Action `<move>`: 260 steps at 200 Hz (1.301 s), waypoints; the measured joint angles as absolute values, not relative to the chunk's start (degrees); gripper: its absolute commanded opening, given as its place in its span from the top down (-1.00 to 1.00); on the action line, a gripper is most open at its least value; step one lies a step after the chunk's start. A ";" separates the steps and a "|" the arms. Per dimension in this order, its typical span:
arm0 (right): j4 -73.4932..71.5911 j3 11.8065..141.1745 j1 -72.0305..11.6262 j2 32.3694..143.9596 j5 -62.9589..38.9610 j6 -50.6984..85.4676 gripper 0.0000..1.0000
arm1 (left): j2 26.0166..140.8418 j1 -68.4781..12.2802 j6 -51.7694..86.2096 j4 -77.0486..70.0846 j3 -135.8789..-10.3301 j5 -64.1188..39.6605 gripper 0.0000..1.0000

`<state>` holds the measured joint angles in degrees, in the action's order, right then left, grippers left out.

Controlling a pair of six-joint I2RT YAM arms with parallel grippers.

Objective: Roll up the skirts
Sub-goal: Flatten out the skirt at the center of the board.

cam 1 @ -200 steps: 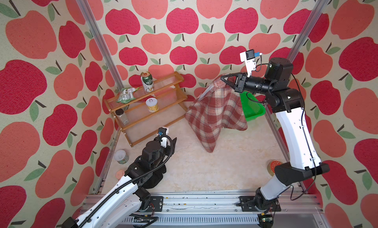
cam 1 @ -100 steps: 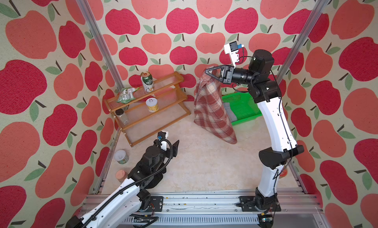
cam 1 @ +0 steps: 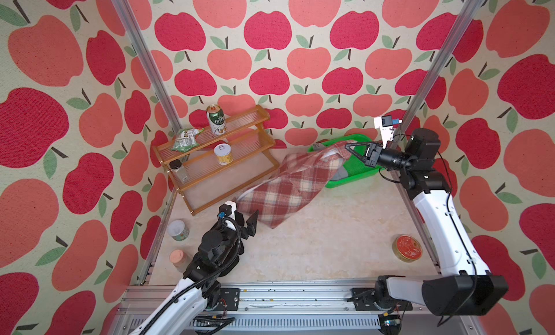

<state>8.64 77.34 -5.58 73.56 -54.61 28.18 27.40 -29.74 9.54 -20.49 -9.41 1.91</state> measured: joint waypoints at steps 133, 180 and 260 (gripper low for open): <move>0.89 71.24 -2.22 79.83 -50.89 30.11 1.00 | 67.83 -23.55 11.77 -32.56 -16.32 -19.44 -0.74; 0.86 69.95 -2.22 79.85 -50.85 30.09 1.00 | 82.39 -21.34 15.53 -40.18 -27.20 -32.25 -0.75; 0.89 69.82 -2.22 79.85 -49.98 29.82 1.00 | 98.76 -20.67 19.07 -42.72 -34.28 -41.71 -0.74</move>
<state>0.89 69.82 -2.22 79.85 -49.98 29.82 98.76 -20.67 19.07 -42.72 -34.28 -41.71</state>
